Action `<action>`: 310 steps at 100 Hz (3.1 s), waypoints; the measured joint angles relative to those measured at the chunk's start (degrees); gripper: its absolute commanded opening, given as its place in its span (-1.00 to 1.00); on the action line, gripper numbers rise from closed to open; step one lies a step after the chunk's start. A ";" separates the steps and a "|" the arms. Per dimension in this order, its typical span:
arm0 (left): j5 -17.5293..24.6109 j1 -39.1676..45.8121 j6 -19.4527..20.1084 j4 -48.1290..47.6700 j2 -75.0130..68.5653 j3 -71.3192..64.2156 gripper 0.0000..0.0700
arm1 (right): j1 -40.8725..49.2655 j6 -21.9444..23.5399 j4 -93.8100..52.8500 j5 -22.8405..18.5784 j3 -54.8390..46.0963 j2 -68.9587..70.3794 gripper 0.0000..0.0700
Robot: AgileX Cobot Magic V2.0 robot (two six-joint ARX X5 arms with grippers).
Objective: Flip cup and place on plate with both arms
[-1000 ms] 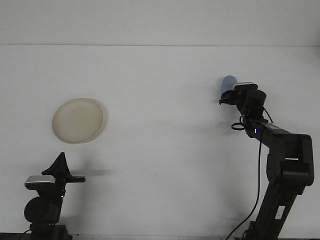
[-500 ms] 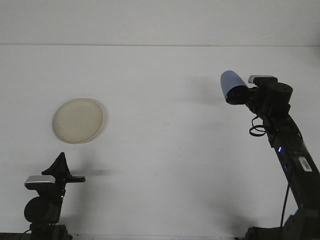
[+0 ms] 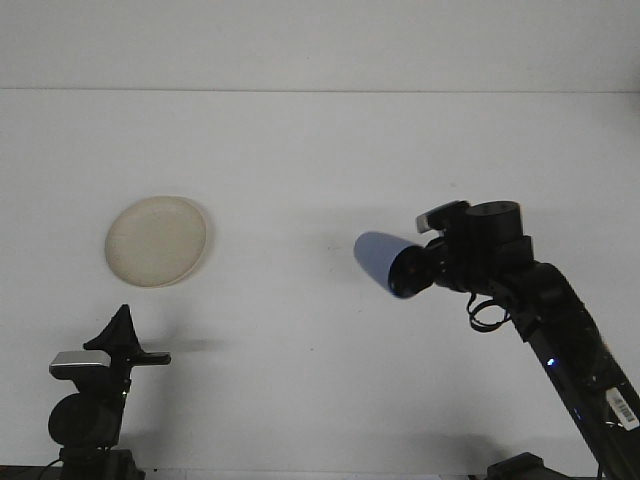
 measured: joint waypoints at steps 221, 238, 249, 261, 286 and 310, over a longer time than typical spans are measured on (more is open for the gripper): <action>26.01 -0.44 -24.90 -13.99 21.73 27.10 -0.96 | 9.75 -7.32 20.85 29.55 -20.04 -31.82 -0.16; 31.67 -2.84 -15.47 -21.05 38.32 40.41 -0.70 | 7.30 -7.30 24.02 32.54 -32.92 -44.00 -0.16; 34.75 -5.46 -10.69 -27.15 48.19 47.91 0.07 | 6.80 -7.28 23.50 33.33 -37.46 -48.70 -0.16; 35.01 -9.14 -6.34 -34.27 56.41 54.55 0.36 | 6.56 -7.28 21.92 34.93 -39.08 -51.60 -0.16; 35.04 -18.16 -0.74 -46.01 68.76 66.40 0.35 | 6.56 -7.28 20.35 36.00 -39.26 -52.04 -0.16; 33.18 -28.89 0.11 -49.46 76.59 71.69 0.34 | 6.56 -7.28 20.35 36.00 -39.28 -52.06 -0.16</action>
